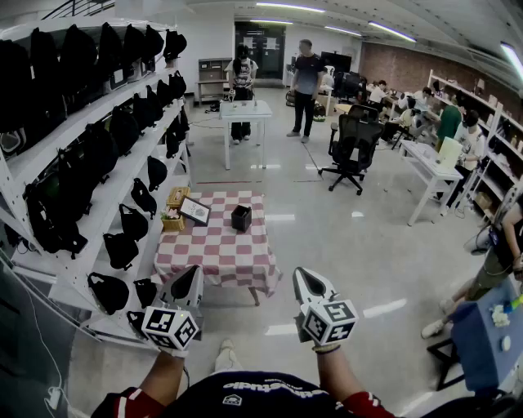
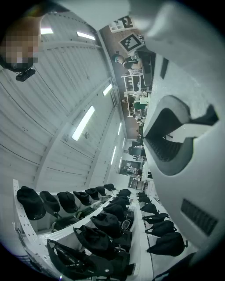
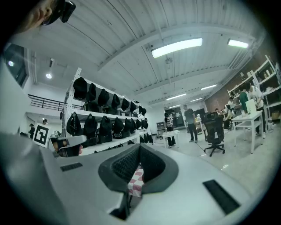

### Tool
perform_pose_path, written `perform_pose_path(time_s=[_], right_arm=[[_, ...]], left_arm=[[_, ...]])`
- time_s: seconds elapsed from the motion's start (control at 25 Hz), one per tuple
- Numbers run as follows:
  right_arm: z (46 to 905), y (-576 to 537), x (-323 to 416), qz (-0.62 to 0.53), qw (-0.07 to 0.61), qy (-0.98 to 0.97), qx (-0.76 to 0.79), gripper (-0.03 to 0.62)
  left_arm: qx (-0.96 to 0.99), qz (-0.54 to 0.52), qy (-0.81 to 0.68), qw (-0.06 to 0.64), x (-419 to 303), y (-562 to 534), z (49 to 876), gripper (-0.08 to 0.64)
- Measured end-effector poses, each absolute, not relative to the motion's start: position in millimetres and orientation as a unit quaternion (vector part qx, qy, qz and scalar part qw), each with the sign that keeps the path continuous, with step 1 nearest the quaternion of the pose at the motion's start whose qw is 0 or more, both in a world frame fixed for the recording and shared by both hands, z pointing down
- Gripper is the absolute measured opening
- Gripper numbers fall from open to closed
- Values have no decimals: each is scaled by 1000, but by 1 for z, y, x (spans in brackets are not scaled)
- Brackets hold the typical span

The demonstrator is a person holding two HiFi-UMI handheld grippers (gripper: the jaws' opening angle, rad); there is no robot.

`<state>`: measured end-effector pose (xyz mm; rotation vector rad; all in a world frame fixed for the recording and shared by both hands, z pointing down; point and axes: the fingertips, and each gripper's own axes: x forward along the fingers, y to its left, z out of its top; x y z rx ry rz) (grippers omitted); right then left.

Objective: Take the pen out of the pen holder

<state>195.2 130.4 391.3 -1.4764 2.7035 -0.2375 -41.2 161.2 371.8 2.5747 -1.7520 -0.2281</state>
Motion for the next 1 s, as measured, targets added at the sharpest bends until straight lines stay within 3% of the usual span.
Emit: perform_pose_path(time_s=[1.0], right_arm=[[400, 158, 186, -110, 49, 886, -447, 3]], left_arm=[[823, -58, -565, 20, -32, 184, 387, 5]])
